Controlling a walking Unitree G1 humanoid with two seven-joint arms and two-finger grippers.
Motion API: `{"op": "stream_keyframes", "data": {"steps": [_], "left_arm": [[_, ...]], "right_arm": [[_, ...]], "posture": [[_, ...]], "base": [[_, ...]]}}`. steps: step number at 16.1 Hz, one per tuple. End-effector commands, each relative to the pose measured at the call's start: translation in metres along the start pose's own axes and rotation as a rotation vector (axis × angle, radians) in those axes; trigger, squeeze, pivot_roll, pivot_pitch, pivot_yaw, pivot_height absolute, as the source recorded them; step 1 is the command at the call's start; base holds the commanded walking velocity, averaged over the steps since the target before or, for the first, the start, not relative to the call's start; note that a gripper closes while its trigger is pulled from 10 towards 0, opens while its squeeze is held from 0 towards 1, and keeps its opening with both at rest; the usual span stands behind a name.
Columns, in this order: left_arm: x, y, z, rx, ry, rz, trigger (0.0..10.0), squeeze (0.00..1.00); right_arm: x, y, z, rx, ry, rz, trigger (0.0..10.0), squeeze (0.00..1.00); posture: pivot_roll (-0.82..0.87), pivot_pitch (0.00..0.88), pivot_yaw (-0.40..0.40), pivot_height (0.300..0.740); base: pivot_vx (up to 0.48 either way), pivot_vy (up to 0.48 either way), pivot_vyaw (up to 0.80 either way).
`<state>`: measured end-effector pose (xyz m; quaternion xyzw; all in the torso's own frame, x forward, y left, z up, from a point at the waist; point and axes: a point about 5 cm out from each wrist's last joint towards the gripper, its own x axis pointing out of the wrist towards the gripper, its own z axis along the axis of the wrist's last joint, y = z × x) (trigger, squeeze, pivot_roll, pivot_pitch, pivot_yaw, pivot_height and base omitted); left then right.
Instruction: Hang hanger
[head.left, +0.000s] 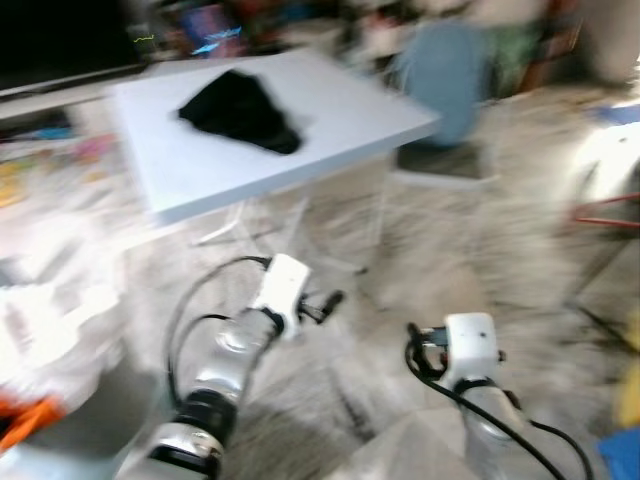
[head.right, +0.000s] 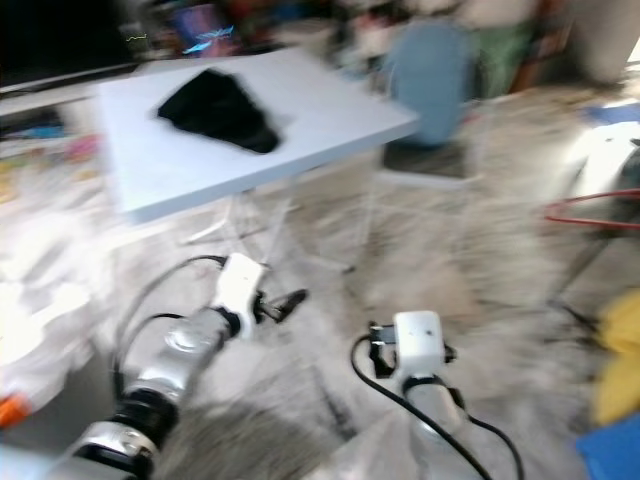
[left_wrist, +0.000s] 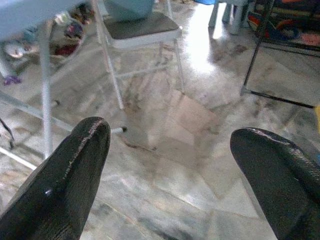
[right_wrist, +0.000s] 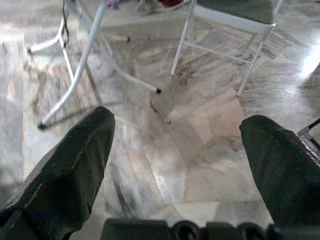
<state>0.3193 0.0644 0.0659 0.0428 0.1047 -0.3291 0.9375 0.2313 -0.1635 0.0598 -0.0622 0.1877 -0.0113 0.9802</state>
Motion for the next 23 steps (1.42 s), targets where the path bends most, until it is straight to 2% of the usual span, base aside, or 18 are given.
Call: {"op": "stream_keyframes", "data": {"steps": [1,6,10,11,12,14,15,16,17,19,21,23], "left_arm": [[-0.002,0.006,-0.001,0.018,0.013,0.016,10.0,0.0],[-0.003,0.007,-0.003,0.031,0.024,0.043,10.0,0.0],[-0.008,0.017,0.0,0.045,-0.001,0.081,10.0,0.0],[-0.019,0.031,0.009,-0.011,-0.077,0.115,10.0,0.0],[-0.031,0.039,0.011,-0.022,-0.106,0.134,10.0,0.0],[-0.041,0.042,0.008,-0.005,-0.115,0.135,10.0,0.0],[-0.056,0.044,0.002,0.041,-0.11,0.133,10.0,0.0],[-0.065,0.042,0.0,0.074,-0.114,0.148,10.0,0.0],[-0.072,0.039,0.001,0.091,-0.127,0.167,10.0,0.0],[-0.083,0.034,-0.003,0.072,-0.123,0.236,10.0,0.0],[-0.083,0.037,-0.005,0.046,-0.108,0.256,10.0,0.0],[-0.081,0.037,-0.002,0.056,-0.101,0.262,10.0,0.0]], "right_arm": [[0.001,0.003,0.007,0.009,-0.028,0.011,10.0,0.0],[0.002,0.008,0.015,0.008,-0.067,0.034,10.0,0.0],[-0.002,0.009,0.027,0.046,-0.149,0.046,10.0,0.0],[-0.01,-0.001,0.036,0.067,-0.23,-0.003,10.0,0.0],[-0.017,-0.011,0.039,0.075,-0.266,-0.043,10.0,0.0],[-0.023,-0.02,0.038,0.073,-0.277,-0.069,10.0,0.0],[-0.03,-0.035,0.031,0.069,-0.272,-0.12,10.0,0.0],[-0.034,-0.042,0.026,0.067,-0.264,-0.142,10.0,0.0],[-0.037,-0.044,0.025,0.062,-0.265,-0.152,10.0,0.0],[-0.041,-0.047,0.022,0.07,-0.26,-0.169,10.0,0.0],[-0.039,-0.042,0.019,0.08,-0.249,-0.157,10.0,0.0],[-0.033,-0.029,0.022,0.016,-0.256,-0.093,10.0,0.0]], "posture": [[0.01,0.0,-0.01,0.74],[0.01,0.0,-0.007,0.74],[0.02,0.0,-0.006,0.74],[0.02,0.0,-0.01,0.74],[0.02,0.0,-0.016,0.74],[0.03,0.0,-0.018,0.74],[0.03,0.0,-0.023,0.74],[0.04,0.0,-0.021,0.74],[0.04,0.0,-0.018,0.74],[0.04,0.0,-0.024,0.74],[0.05,0.0,-0.031,0.74],[0.06,0.0,-0.03,0.74]], "base": [[0.0,0.0,0.8],[0.0,0.0,0.8],[0.0,0.0,0.8],[0.0,0.0,0.0],[0.0,0.0,0.0],[0.0,0.0,0.0],[0.0,0.0,0.0],[0.0,0.0,0.0],[0.0,0.0,0.0],[0.0,0.0,0.0],[0.0,0.0,0.0],[0.0,0.0,0.4]]}}
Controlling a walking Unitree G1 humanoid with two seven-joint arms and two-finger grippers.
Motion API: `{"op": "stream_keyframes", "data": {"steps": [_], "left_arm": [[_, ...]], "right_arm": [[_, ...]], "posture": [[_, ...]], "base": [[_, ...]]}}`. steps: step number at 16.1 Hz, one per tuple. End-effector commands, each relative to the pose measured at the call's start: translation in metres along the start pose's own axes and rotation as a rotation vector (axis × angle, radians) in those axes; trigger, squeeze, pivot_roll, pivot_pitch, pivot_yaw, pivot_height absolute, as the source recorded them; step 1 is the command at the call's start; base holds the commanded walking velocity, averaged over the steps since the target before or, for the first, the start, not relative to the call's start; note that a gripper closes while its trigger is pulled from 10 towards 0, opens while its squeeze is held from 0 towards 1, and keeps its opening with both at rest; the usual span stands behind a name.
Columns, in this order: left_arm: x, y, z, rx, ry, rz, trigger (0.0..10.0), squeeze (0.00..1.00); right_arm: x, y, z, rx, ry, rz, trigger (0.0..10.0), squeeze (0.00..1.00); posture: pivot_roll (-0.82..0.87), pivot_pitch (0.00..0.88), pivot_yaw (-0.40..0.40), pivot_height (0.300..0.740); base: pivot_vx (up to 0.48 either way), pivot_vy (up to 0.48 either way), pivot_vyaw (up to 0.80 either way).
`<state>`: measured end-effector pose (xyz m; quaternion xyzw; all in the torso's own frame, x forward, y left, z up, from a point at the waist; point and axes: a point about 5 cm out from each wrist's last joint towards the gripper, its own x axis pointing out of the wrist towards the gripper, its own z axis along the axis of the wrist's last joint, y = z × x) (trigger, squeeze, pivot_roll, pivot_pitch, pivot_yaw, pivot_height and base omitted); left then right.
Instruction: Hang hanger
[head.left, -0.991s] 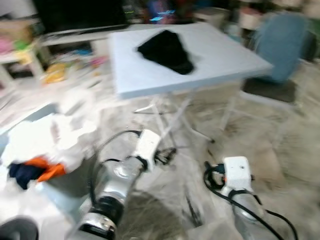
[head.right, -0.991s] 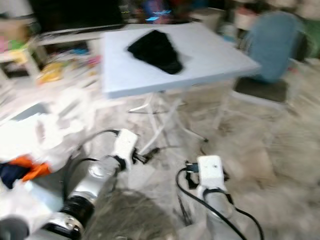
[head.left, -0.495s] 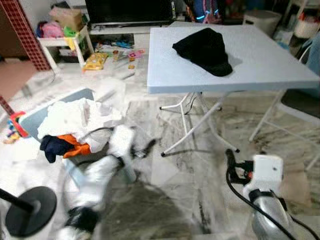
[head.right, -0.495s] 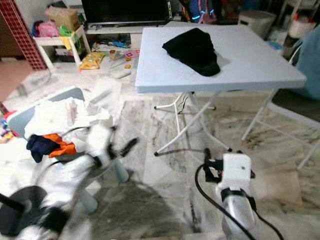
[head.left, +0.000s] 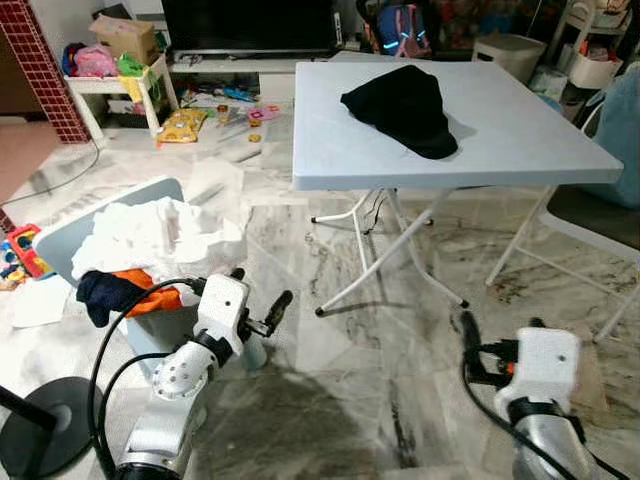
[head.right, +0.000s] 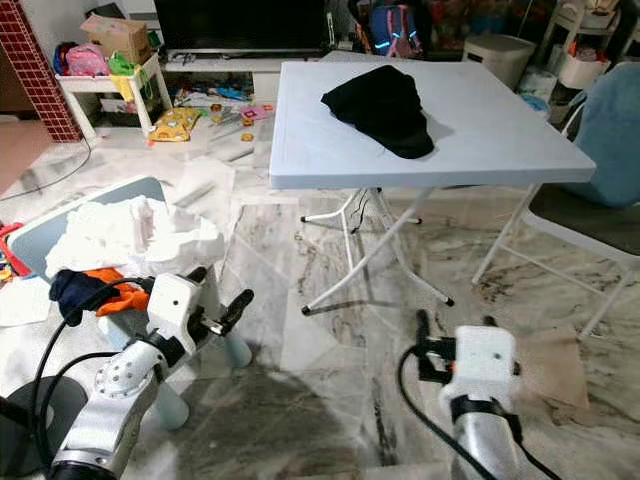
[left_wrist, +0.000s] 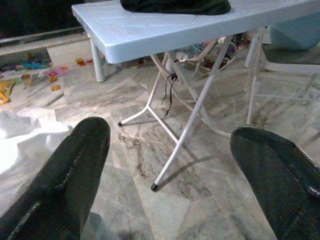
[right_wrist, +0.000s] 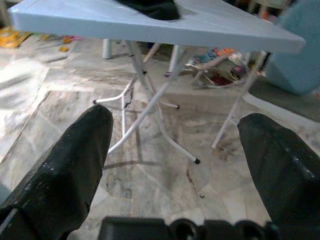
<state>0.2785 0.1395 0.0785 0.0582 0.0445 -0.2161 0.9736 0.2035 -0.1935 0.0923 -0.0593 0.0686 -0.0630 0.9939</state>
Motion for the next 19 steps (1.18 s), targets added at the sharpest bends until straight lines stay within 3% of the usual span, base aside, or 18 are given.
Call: {"op": "stream_keyframes", "data": {"steps": [1,11,13,16,19], "left_arm": [[0.001,0.003,0.005,0.014,0.002,0.017,10.0,0.0],[0.012,-0.003,0.007,-0.023,0.022,-0.002,10.0,0.0],[0.013,-0.007,0.011,-0.064,-0.004,-0.063,10.0,0.0],[0.012,-0.008,0.011,-0.099,-0.021,-0.07,10.0,0.0],[0.012,-0.009,0.012,-0.121,-0.03,-0.075,10.0,0.0]], "right_arm": [[0.006,0.006,0.006,-0.011,-0.026,0.028,10.0,0.0],[0.006,0.008,0.005,-0.005,-0.022,0.027,10.0,0.0],[0.008,0.008,0.006,-0.003,-0.024,0.031,10.0,0.0],[0.009,0.01,0.007,-0.016,-0.036,0.039,10.0,0.0],[0.008,0.012,0.007,-0.024,-0.038,0.049,10.0,0.0]], "posture": [[0.06,0.0,-0.03,0.74],[0.04,0.0,-0.018,0.74],[0.05,0.0,-0.019,0.74],[0.05,0.0,-0.019,0.74],[0.05,0.0,-0.022,0.74]], "base": [[0.0,0.0,0.8],[0.0,0.371,0.73],[0.0,0.0,0.0],[0.0,0.0,0.0],[0.364,0.0,0.8]]}}
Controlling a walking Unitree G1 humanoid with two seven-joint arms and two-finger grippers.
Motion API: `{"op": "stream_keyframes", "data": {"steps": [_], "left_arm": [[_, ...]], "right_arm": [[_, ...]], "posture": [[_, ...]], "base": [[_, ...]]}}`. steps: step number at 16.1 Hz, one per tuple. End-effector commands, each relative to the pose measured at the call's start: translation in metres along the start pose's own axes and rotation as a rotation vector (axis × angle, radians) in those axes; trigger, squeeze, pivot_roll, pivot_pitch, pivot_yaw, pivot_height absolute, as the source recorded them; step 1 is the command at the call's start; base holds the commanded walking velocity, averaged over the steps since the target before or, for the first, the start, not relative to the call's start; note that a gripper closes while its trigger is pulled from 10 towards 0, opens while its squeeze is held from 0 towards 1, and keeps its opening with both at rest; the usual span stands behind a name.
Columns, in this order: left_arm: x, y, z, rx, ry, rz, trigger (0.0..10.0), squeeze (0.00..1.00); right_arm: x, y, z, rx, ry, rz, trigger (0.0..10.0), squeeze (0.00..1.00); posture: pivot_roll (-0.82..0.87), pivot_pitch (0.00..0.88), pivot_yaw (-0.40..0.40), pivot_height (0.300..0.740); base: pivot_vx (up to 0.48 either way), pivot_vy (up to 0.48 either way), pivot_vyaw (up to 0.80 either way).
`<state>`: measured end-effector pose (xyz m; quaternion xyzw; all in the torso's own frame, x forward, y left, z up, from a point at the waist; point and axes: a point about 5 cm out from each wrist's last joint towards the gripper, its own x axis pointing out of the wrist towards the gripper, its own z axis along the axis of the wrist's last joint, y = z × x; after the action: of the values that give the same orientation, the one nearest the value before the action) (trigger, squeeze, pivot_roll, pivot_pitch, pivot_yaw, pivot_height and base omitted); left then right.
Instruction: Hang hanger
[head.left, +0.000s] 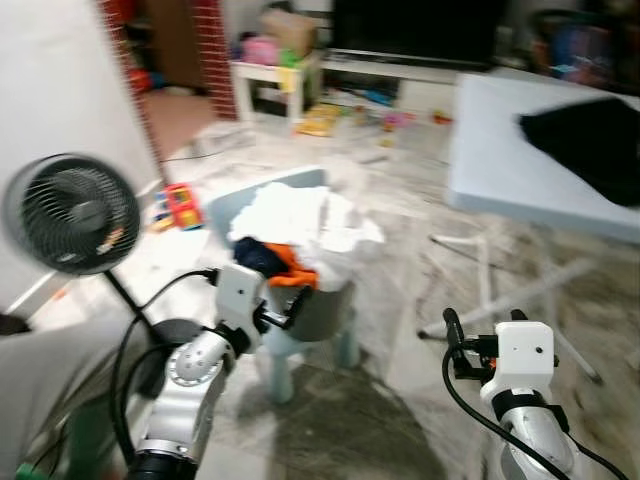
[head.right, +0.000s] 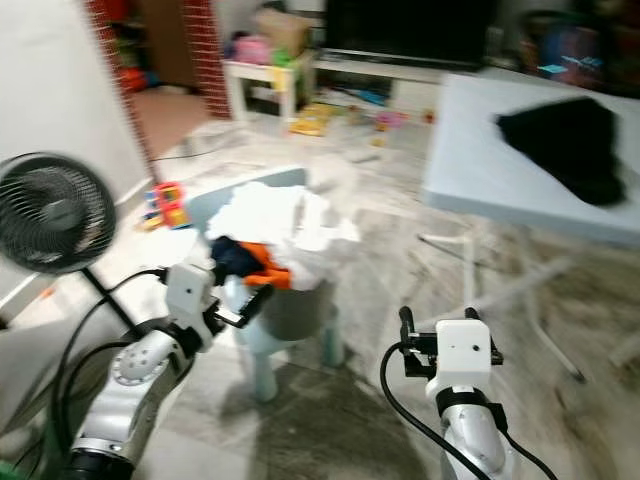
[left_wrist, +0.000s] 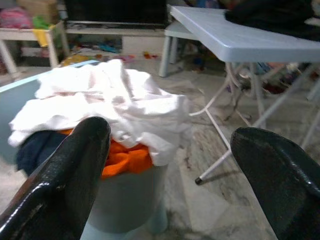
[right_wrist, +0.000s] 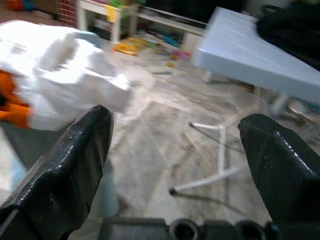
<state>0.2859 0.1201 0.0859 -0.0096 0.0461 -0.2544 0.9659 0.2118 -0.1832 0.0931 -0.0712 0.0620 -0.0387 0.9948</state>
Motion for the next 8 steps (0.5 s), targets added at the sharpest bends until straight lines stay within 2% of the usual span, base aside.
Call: {"op": "stream_keyframes", "data": {"steps": [1,2,8], "left_arm": [[-0.002,0.0035,0.0027,0.001,-0.004,0.001,10.0,0.0],[-0.002,0.0031,0.0028,0.001,-0.004,-0.001,10.0,0.0],[-0.0005,-0.0004,0.0016,-0.019,-0.002,-0.011,10.0,0.0]], "right_arm": [[0.001,0.0016,0.004,0.004,-0.02,0.008,10.0,0.0],[0.001,0.002,0.0041,0.004,-0.02,0.01,10.0,0.0],[0.001,0.0016,0.004,-0.005,-0.018,0.02,10.0,0.0]], "posture": [[0.04,0.0,-0.024,0.74],[0.04,0.0,-0.024,0.74],[0.04,0.0,-0.029,0.74]], "base": [[0.465,0.0,0.63],[0.465,0.0,0.44],[0.459,0.0,0.0]]}}
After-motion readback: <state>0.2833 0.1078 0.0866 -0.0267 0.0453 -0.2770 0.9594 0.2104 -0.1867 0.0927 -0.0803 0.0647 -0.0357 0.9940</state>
